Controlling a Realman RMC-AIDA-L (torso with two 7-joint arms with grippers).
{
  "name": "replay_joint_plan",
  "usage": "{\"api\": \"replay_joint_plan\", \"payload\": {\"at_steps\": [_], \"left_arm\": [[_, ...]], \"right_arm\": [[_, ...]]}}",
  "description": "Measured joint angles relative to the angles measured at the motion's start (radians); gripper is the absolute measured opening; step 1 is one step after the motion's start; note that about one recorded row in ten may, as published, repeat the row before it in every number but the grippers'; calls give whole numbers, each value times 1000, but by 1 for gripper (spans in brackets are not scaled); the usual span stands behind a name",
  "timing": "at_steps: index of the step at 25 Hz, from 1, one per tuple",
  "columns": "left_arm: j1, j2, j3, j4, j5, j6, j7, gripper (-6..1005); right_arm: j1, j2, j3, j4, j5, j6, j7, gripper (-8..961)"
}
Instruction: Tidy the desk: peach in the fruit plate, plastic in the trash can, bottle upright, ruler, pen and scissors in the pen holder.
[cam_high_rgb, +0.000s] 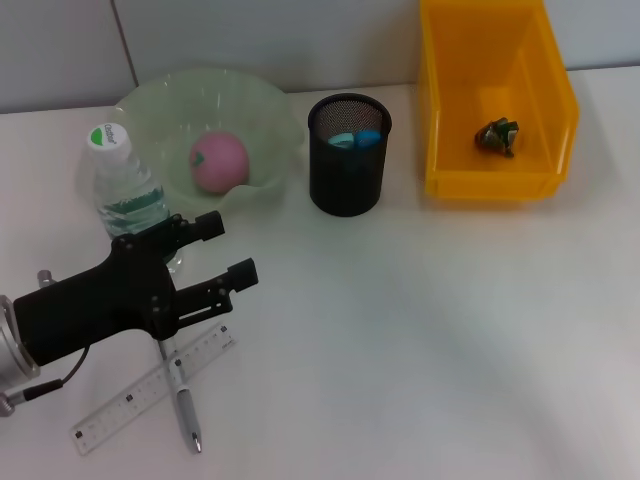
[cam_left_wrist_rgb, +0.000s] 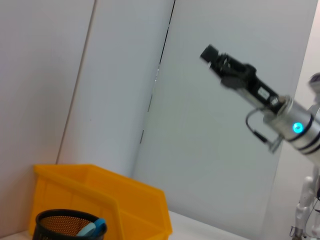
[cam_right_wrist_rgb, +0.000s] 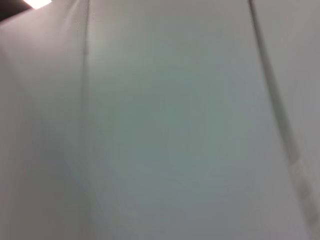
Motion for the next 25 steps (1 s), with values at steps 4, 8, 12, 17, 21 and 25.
{"api": "replay_joint_plan", "payload": {"at_steps": [4, 8, 12, 17, 21, 25], "left_arm": [[-6, 1, 1, 0, 0, 18, -9, 776], [-9, 3, 0, 5, 2, 24, -21, 776], [-15, 5, 0, 8, 7, 27, -38, 776], [-21, 5, 4, 9, 9, 24, -42, 776], [-23, 5, 11, 9, 11, 19, -46, 775], [-25, 5, 26, 9, 12, 13, -53, 775]], "right_arm": [[86, -62, 38, 169, -260, -194, 366, 143], [153, -103, 75, 300, -428, -349, 487, 364], [218, -141, 122, 451, -601, -513, 505, 450], [227, -147, 138, 466, -757, -543, 506, 557], [237, -141, 138, 465, -868, -543, 506, 631], [243, -139, 139, 462, -908, -541, 510, 685]]}}
